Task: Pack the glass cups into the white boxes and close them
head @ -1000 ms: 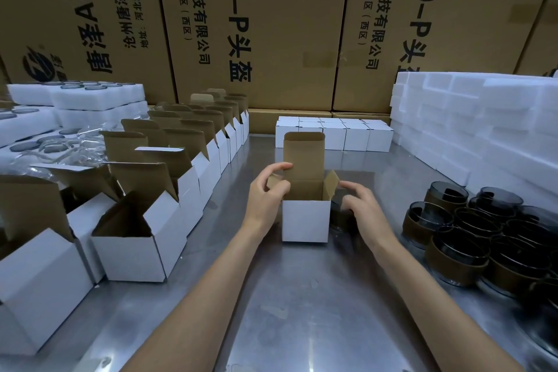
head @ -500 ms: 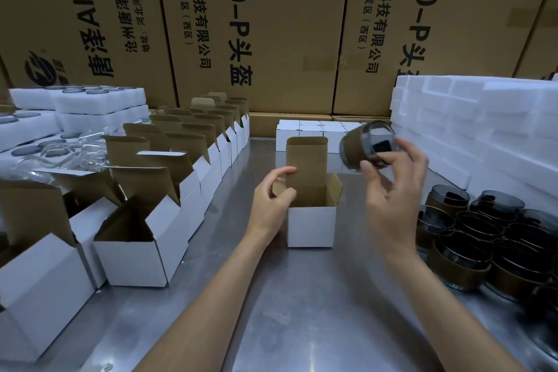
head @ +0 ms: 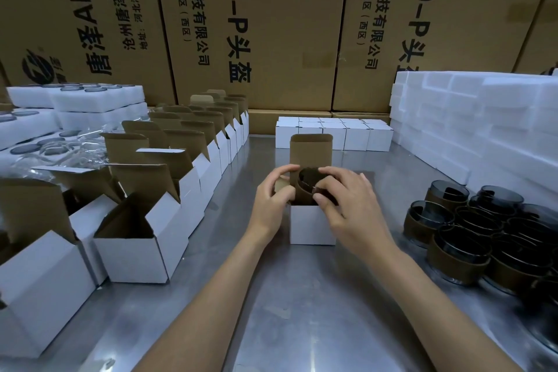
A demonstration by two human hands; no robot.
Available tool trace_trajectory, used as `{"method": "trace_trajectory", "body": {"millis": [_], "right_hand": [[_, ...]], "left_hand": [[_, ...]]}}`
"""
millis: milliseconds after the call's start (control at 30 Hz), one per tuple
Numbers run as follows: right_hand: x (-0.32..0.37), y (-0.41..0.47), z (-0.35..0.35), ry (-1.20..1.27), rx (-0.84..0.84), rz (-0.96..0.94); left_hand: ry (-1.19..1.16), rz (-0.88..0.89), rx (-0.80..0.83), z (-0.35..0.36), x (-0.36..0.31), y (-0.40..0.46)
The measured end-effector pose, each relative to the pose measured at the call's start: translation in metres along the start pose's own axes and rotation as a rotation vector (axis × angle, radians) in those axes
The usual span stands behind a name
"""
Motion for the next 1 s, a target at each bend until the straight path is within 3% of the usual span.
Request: {"method": "trace_trajectory", "body": {"millis": [167,267,400,533,667,1000], "right_hand": [[-0.004,-0.003,0.006,0.001,0.058,-0.002],[-0.007,-0.003,-0.001,0.155,-0.031,0.067],[-0.043,-0.009,-0.007,0.662,-0.276,0.473],[-0.071,-0.031,0.032,0.976,-0.125,0.85],[-0.055,-0.032,0.048,1.029,0.054,0.815],[-0.041,-0.024,0.047,1.024,0.114,0.703]], "left_hand": [[-0.005,-0.001,0.005,0.001,-0.001,-0.001],[-0.019,-0.021,0.028,0.0,0.001,0.0],[-0.201,-0.129,0.039,0.001,0.012,0.002],[-0.297,-0.246,0.05,0.004,0.021,0.006],[-0.138,-0.23,0.06,0.005,0.018,0.004],[-0.089,-0.09,0.055,0.015,0.004,0.004]]}}
Point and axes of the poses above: each hand's wrist, its own y-axis towards the middle knuckle, its own z-axis out of the palm, x = y × z, the point moved 9 cm from there along y, towards the middle knuckle, and after that the axes turned 5 degrees about -x, right-handed, at the moved point
